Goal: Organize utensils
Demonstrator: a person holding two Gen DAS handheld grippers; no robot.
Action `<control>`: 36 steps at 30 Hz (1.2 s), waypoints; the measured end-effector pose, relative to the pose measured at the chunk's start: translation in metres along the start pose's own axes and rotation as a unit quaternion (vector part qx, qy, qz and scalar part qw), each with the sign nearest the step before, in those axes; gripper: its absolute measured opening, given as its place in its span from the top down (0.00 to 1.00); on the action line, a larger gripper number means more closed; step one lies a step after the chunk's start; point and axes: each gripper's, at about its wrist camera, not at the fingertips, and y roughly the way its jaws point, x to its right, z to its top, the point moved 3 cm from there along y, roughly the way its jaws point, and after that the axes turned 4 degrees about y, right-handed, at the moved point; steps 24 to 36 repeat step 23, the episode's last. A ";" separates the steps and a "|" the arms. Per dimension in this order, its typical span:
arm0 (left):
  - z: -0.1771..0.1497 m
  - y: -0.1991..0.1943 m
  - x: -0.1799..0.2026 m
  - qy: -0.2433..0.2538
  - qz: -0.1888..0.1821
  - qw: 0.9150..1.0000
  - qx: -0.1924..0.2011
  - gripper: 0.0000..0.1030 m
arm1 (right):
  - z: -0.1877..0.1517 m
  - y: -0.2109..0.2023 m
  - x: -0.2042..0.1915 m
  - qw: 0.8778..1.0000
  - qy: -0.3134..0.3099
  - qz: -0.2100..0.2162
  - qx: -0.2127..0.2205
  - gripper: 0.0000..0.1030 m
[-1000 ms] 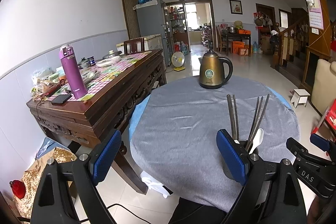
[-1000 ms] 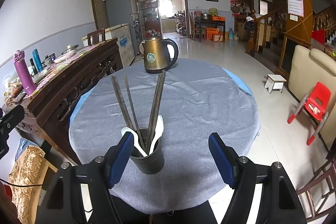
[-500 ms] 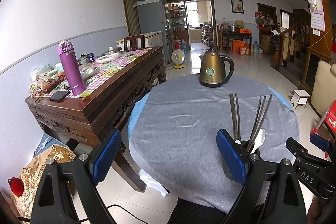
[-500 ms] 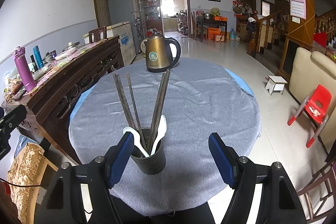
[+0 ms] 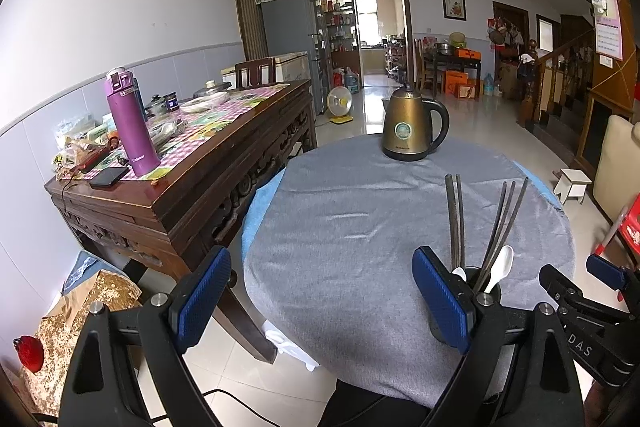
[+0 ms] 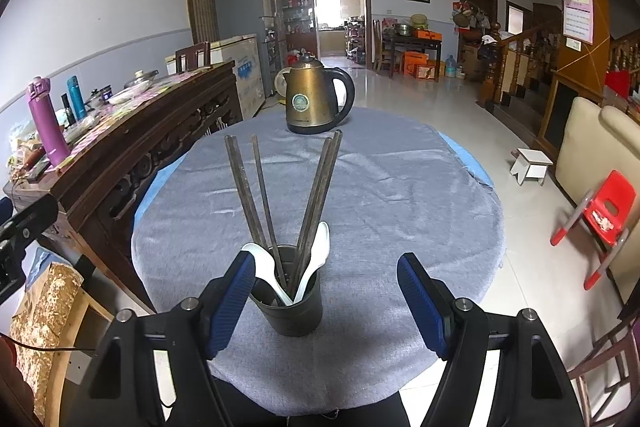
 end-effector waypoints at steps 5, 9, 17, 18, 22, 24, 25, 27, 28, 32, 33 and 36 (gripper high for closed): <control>0.000 0.009 -0.001 -0.003 0.001 1.000 -0.009 0.11 | 0.001 0.007 -0.001 1.000 -0.001 0.001 -0.005 0.25; 0.001 0.019 0.000 -0.002 0.001 1.000 -0.018 0.11 | 0.002 0.015 0.000 1.000 -0.001 0.002 -0.010 0.25; -0.001 0.032 0.006 0.002 0.003 0.999 -0.031 0.11 | 0.001 0.027 0.003 1.000 0.005 0.008 -0.017 0.25; -0.001 0.034 0.007 0.003 0.004 0.999 -0.032 0.11 | 0.001 0.028 0.003 1.000 0.005 0.009 -0.017 0.25; 0.001 0.056 0.006 -0.010 -0.001 0.999 -0.042 0.11 | 0.003 0.031 0.012 1.000 0.016 0.010 -0.007 0.25; 0.001 0.064 0.006 -0.012 -0.003 0.999 -0.046 0.11 | 0.005 0.033 0.019 1.000 0.023 0.007 -0.003 0.25; 0.001 0.064 0.006 -0.012 -0.003 0.999 -0.046 0.11 | 0.005 0.033 0.019 1.000 0.023 0.007 -0.003 0.25; 0.001 0.064 0.006 -0.012 -0.003 0.999 -0.046 0.11 | 0.005 0.033 0.019 1.000 0.023 0.007 -0.003 0.25; 0.001 0.064 0.006 -0.012 -0.003 0.999 -0.046 0.11 | 0.005 0.033 0.019 1.000 0.023 0.007 -0.003 0.25; 0.001 0.064 0.006 -0.012 -0.003 0.999 -0.046 0.11 | 0.005 0.033 0.019 1.000 0.023 0.007 -0.003 0.25; 0.001 0.064 0.006 -0.012 -0.003 0.999 -0.046 0.11 | 0.005 0.033 0.019 1.000 0.023 0.007 -0.003 0.25; 0.001 0.064 0.006 -0.012 -0.003 0.999 -0.046 0.11 | 0.005 0.033 0.019 1.000 0.023 0.007 -0.003 0.25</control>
